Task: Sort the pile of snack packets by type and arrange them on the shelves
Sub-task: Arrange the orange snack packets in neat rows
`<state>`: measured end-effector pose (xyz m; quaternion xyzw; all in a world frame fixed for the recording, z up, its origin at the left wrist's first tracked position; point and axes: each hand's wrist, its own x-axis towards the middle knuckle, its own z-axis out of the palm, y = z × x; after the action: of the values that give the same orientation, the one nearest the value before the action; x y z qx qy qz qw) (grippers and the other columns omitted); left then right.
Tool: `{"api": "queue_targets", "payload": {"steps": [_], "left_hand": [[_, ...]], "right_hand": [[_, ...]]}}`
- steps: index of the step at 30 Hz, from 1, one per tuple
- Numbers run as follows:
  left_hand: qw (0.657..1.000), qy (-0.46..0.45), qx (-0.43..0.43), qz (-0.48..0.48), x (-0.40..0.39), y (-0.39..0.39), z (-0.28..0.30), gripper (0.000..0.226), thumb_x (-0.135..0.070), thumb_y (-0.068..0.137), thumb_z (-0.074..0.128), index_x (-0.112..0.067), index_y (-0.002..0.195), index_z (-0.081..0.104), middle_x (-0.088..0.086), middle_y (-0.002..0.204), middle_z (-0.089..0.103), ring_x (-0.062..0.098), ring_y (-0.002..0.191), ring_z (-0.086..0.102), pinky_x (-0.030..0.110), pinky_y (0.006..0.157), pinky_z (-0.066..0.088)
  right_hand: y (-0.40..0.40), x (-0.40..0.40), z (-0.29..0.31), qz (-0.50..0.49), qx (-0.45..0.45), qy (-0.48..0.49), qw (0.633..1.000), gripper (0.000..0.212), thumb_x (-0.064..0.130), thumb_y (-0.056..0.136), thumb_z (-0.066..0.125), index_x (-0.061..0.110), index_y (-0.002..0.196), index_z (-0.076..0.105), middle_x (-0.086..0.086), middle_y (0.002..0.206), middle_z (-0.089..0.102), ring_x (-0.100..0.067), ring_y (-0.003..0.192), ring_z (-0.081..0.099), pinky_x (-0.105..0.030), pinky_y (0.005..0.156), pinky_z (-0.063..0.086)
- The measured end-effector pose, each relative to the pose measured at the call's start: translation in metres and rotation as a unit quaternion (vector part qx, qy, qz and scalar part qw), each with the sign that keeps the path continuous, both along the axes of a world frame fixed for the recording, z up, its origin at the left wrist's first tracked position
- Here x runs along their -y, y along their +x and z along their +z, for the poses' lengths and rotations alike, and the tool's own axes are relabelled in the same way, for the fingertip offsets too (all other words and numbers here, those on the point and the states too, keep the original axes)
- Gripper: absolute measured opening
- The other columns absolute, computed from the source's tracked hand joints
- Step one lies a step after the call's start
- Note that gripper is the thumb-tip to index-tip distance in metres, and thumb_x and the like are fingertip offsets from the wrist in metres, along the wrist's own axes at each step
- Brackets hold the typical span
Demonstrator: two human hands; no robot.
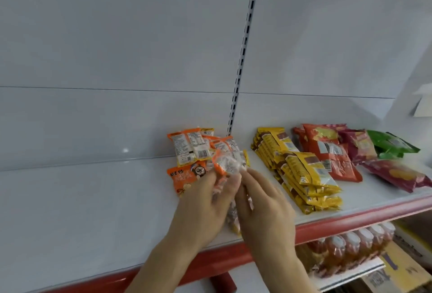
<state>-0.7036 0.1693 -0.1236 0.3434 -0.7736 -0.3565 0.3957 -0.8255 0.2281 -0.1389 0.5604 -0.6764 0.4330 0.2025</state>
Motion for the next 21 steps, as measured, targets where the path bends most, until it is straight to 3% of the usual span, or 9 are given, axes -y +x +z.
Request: {"api": "queue_targets", "payload": {"steps": [1,3,6,8,10,12,15,18,21], "left_hand": [[0.997,0.06,-0.057,-0.004,-0.005,-0.006,0.006,0.048,-0.07,0.094,0.048,-0.035,0.123,0.063,-0.021,0.109,0.073,-0.007,0.104,0.067,0.014,0.086,0.052],[0.984,0.096,-0.128,0.084,-0.005,-0.014,0.006,0.024,-0.052,0.097,0.059,-0.035,0.114,0.064,-0.021,0.102,0.074,-0.008,0.097,0.068,0.014,0.083,0.053],[0.951,0.136,-0.197,0.196,0.004,-0.007,-0.002,0.016,-0.042,0.101,0.06,-0.03,0.109,0.066,-0.011,0.099,0.076,0.008,0.095,0.072,0.04,0.089,0.058],[0.946,0.146,-0.185,0.221,0.008,0.006,-0.007,0.012,-0.037,0.103,0.057,-0.029,0.111,0.063,-0.01,0.103,0.074,0.014,0.1,0.071,0.048,0.093,0.057],[0.945,0.157,-0.177,0.224,0.008,0.017,-0.01,0.01,-0.038,0.103,0.058,-0.034,0.11,0.062,-0.01,0.107,0.074,0.015,0.103,0.071,0.051,0.096,0.055],[0.946,0.168,-0.169,0.222,0.005,0.023,-0.012,0.01,-0.039,0.102,0.057,-0.037,0.111,0.063,-0.012,0.11,0.074,0.014,0.105,0.071,0.051,0.098,0.055],[0.939,0.187,-0.158,0.242,0.001,0.03,-0.014,0.015,-0.031,0.105,0.055,-0.033,0.112,0.068,-0.013,0.107,0.076,0.012,0.102,0.072,0.045,0.097,0.055],[0.937,0.191,-0.16,0.245,-0.002,0.038,-0.012,0.015,-0.026,0.105,0.054,-0.028,0.11,0.068,-0.009,0.105,0.077,0.012,0.098,0.072,0.037,0.089,0.056],[0.936,0.184,-0.203,0.221,-0.006,0.036,-0.008,0.011,-0.032,0.105,0.055,-0.03,0.11,0.064,-0.009,0.101,0.076,0.009,0.093,0.073,0.032,0.078,0.055]], "right_hand": [[0.005,-0.001,0.0,0.049,-0.013,-0.009,0.999,0.033,0.029,0.099,0.054,0.015,0.124,0.07,0.003,0.125,0.068,-0.016,0.11,0.065,-0.031,0.083,0.057],[0.011,-0.006,-0.002,0.146,0.003,-0.005,0.989,0.036,0.027,0.099,0.053,0.016,0.131,0.066,0.003,0.133,0.063,-0.013,0.121,0.06,-0.027,0.095,0.052],[-0.003,-0.007,-0.007,0.127,0.046,0.026,0.99,0.041,0.036,0.101,0.045,0.018,0.13,0.066,0.004,0.134,0.063,-0.014,0.126,0.056,-0.034,0.1,0.051],[-0.015,-0.005,-0.007,0.063,0.023,0.164,0.984,0.053,0.049,0.096,0.042,0.023,0.14,0.053,0.003,0.14,0.056,-0.021,0.132,0.048,-0.04,0.102,0.048],[-0.019,-0.002,-0.005,0.035,-0.01,0.33,0.943,0.064,0.061,0.09,0.041,0.033,0.147,0.039,0.004,0.145,0.047,-0.023,0.137,0.039,-0.042,0.107,0.041],[-0.021,0.002,-0.003,0.021,-0.022,0.374,0.927,0.06,0.061,0.09,0.044,0.036,0.144,0.041,0.004,0.137,0.053,-0.024,0.129,0.044,-0.04,0.103,0.042],[-0.026,0.001,0.003,0.007,0.029,0.324,0.946,0.047,0.052,0.089,0.051,0.037,0.134,0.051,0.003,0.12,0.058,-0.025,0.111,0.054,-0.038,0.088,0.049],[-0.015,-0.004,0.008,0.022,0.103,0.172,0.979,0.042,0.053,0.087,0.058,0.036,0.125,0.056,0.008,0.111,0.058,-0.02,0.097,0.058,-0.035,0.075,0.05],[0.02,0.002,0.008,0.069,0.086,0.061,0.992,0.041,0.062,0.088,0.054,0.032,0.115,0.059,0.01,0.105,0.059,-0.016,0.088,0.058,-0.033,0.068,0.048]]}}
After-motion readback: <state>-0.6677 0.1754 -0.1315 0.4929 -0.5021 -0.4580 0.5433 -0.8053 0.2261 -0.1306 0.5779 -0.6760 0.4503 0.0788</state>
